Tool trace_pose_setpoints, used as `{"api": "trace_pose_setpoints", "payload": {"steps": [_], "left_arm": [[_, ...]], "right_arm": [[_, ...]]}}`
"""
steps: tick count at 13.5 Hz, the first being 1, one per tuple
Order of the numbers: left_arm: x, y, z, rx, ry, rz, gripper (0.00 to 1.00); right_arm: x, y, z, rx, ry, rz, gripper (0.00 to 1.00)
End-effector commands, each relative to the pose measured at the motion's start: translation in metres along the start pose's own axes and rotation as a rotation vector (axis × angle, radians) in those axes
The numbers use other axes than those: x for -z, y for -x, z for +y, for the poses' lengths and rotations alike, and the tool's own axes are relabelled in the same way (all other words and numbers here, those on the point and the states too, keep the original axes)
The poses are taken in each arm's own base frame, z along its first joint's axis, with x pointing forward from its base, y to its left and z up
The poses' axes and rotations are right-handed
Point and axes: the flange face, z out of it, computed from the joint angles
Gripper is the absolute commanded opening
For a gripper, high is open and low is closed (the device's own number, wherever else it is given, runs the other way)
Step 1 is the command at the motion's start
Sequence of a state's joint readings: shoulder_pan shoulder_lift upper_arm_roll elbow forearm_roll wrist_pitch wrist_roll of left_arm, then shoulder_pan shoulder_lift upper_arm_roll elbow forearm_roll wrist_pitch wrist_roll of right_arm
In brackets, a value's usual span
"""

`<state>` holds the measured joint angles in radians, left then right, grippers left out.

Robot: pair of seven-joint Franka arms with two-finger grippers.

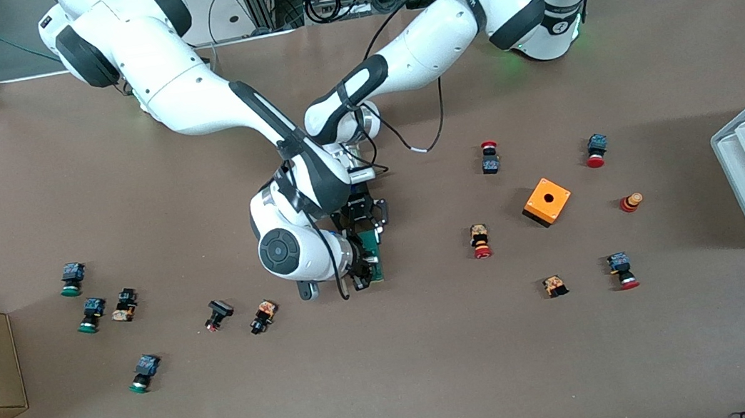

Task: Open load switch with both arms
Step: 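Swing the white handle down onto the switch body with the right gripper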

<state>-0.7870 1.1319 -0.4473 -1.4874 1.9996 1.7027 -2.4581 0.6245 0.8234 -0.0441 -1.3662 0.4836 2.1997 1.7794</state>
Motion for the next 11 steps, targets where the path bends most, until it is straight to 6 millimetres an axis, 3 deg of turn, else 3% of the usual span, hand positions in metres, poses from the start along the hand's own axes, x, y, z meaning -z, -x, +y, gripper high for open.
{"api": "trace_pose_setpoints", "payload": {"steps": [1,7,11], "left_arm": [[0.0012,0.0067,0.0033,-0.002,0.023,-0.013,0.49],[0.0018,0.0078,0.0027,-0.005,0.025,-0.014,0.49],[0.0025,0.0075,0.002,-0.007,0.024,-0.014,0.49]], "right_arm": [[0.0123,0.0054,0.0147,0.008,0.024,-0.013,0.23],[0.0171,0.0075,0.0152,0.014,0.023,-0.016,0.23],[0.0165,0.0058,0.0194,0.018,0.029,-0.011,0.17]]}}
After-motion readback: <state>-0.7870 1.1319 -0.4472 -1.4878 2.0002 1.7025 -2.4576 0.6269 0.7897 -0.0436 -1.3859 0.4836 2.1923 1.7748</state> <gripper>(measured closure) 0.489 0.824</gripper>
